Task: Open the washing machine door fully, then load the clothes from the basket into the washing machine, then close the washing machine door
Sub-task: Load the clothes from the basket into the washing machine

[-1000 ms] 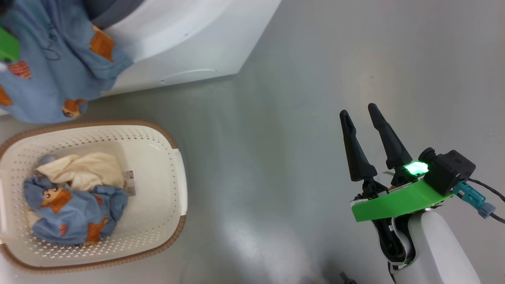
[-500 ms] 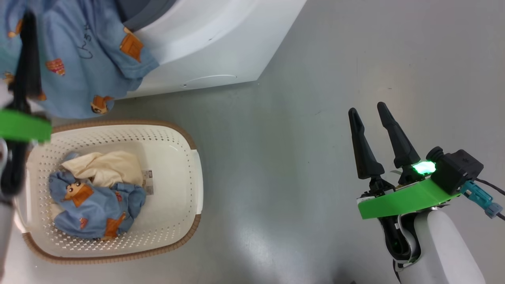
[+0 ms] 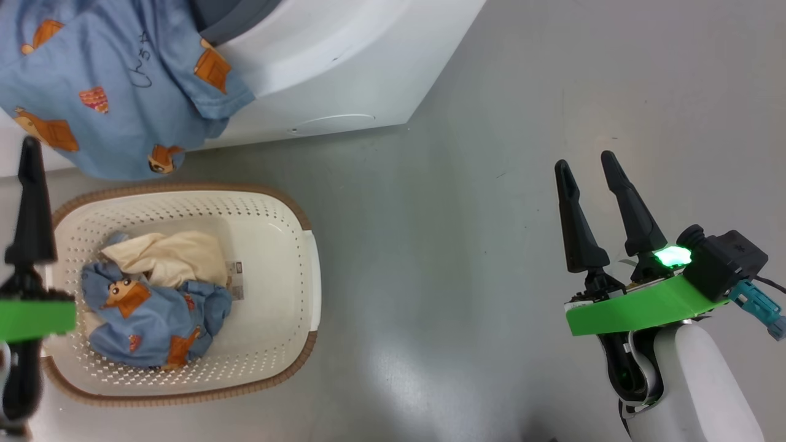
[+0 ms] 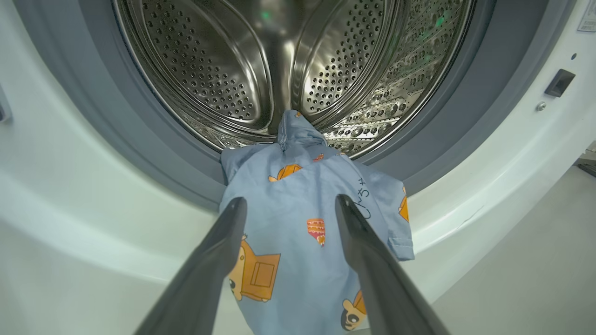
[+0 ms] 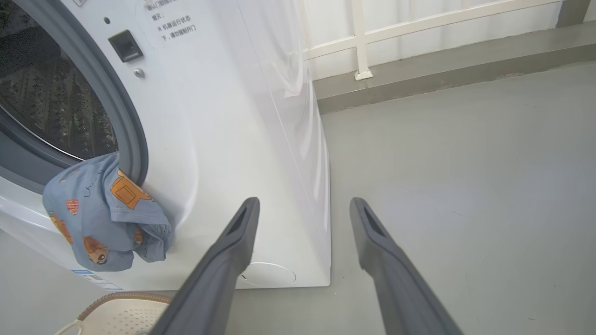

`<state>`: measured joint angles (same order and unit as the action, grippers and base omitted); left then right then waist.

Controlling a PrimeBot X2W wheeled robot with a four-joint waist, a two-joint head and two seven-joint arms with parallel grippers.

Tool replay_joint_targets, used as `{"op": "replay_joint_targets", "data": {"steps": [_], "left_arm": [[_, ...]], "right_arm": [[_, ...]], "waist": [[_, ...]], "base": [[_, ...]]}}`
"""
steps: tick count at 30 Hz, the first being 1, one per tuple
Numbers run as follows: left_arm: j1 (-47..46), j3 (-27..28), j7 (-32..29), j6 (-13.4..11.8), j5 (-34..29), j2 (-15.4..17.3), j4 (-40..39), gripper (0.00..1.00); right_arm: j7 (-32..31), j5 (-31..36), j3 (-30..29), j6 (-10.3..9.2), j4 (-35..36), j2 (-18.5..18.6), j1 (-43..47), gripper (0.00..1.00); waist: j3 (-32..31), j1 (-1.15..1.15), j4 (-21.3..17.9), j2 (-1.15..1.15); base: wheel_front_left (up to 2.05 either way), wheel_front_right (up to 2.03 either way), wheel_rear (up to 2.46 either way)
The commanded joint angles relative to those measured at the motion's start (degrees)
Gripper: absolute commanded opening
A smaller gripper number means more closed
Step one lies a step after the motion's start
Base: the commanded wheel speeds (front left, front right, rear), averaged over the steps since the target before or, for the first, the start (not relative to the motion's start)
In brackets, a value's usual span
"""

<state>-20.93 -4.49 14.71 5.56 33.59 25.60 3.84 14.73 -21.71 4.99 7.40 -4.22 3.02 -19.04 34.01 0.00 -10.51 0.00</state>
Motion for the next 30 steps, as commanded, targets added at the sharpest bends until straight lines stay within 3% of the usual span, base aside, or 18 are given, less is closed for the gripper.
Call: {"op": "replay_joint_targets", "data": {"steps": [1,16,30], "left_arm": [[1.6,2.9,0.3,0.2,-0.8,1.4,-2.0,1.0],[10.1,7.0,0.3,1.7,-5.9,-5.1,-6.8,1.0],[9.8,6.1,0.3,1.9,-6.6,-5.4,-7.0,1.0]], "right_arm": [[0.3,0.5,1.2,0.09,1.6,-0.1,1.2,1.0],[0.3,2.6,-0.1,0.09,1.8,-0.1,1.4,1.0],[0.3,2.8,0.5,0.09,1.2,-0.1,1.4,1.0]], "waist": [[0.0,0.0,0.1,0.0],[0.2,0.0,1.3,0.0],[-0.1,0.0,1.0,0.0]], "base": [[0.0,0.0,0.0],[0.0,0.0,0.0],[0.0,0.0,0.0]]}}
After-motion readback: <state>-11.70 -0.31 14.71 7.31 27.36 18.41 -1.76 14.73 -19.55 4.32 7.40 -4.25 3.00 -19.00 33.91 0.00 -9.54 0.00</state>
